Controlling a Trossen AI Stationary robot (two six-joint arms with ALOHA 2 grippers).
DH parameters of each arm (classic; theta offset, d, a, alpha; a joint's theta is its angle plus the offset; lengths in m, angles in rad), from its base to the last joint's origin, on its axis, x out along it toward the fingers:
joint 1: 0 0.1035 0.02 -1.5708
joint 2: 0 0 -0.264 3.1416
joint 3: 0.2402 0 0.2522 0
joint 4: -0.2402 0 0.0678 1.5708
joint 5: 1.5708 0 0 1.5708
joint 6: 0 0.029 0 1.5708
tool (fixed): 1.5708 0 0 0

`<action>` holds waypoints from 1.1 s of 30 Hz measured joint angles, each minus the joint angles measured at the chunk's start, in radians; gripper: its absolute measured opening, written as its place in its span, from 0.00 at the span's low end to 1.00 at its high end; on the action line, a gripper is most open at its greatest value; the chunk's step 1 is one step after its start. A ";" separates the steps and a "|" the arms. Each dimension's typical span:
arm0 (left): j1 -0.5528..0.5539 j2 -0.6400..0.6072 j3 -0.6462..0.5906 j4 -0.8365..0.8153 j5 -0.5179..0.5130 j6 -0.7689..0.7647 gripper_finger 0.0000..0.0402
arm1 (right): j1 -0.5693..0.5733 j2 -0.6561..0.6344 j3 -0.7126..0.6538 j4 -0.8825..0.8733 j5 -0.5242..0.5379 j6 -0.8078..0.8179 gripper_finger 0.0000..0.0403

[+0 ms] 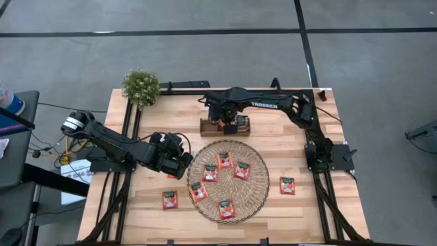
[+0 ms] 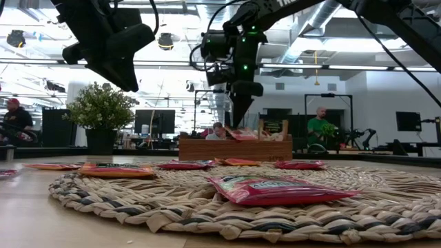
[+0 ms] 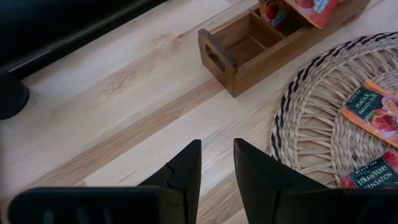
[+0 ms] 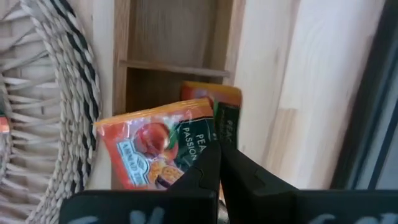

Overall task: Pick & Place Tea
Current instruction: Put the orange tea bag into the wooden organizer

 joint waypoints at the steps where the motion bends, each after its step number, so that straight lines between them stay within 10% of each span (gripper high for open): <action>1: 0.000 0.000 0.000 0.000 0.000 0.000 0.22 | -0.001 -0.005 0.005 0.001 0.000 0.000 0.00; 20: 0.000 0.000 0.000 0.009 -0.001 0.000 0.22 | 0.005 -0.020 0.069 -0.074 -0.008 0.021 0.00; 33: 0.000 0.000 0.000 -0.001 0.025 0.001 0.22 | 0.185 -0.182 0.023 -0.259 -0.375 0.073 0.00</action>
